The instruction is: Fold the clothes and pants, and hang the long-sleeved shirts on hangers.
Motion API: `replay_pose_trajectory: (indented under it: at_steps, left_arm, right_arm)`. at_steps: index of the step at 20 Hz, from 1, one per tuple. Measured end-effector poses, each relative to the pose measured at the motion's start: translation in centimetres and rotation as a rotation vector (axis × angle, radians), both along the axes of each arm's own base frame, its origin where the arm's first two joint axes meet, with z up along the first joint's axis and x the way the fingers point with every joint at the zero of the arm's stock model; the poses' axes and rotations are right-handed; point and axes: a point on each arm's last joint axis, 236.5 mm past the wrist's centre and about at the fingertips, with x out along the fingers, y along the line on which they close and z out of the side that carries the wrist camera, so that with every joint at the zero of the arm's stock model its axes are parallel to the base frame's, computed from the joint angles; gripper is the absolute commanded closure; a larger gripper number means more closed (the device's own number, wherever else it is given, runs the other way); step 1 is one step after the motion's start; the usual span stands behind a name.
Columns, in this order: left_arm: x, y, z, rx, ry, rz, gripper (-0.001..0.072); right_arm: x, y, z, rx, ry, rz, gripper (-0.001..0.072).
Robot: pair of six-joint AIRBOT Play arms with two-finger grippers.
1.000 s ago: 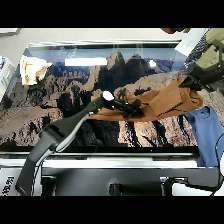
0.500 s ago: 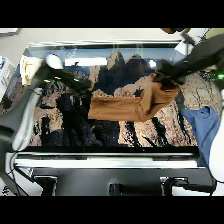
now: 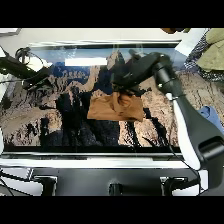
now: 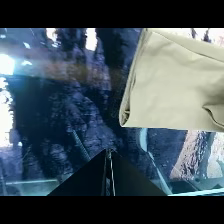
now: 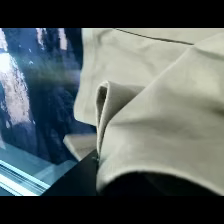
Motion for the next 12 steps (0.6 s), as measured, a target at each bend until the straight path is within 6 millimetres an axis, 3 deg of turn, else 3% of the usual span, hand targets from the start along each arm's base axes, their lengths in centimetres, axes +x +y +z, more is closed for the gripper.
replay_pose_trajectory:
  at_steps: [1,2,4,6,7,10,12]
  left_arm:
    - [0.0,0.3,0.1,0.002,0.0,0.005,0.0692]
    - [-0.1,0.5,0.1,0.002,0.001,0.01,0.0692]
    - [-0.2,0.6,0.2,0.004,0.001,0.011,0.0692]
    - [-0.2,0.7,0.2,0.005,0.001,0.013,0.0691]
    - [-0.2,0.7,0.2,0.005,0.002,0.017,0.0691]
    - [-0.2,0.8,0.2,0.005,0.002,0.021,0.0691]
    - [-0.2,0.8,0.2,0.004,0.004,0.024,0.0691]
  right_arm:
    - [0.2,0.9,-0.6,0.014,0.006,-0.001,0.0663]
    - [0.3,1.8,-1.1,0.029,0.009,-0.004,0.0549]
    - [0.7,3.2,-1.4,0.072,0.014,-0.012,0.0491]
    - [0.6,4.4,-0.9,0.125,0.016,-0.008,0.0288]
    - [0.5,4.9,-0.5,0.148,0.015,-0.003,0.0254]
    - [0.2,5.2,2.0,0.199,-0.013,0.003,0.0255]
    - [0.8,3.8,4.5,0.223,-0.057,-0.019,0.0254]
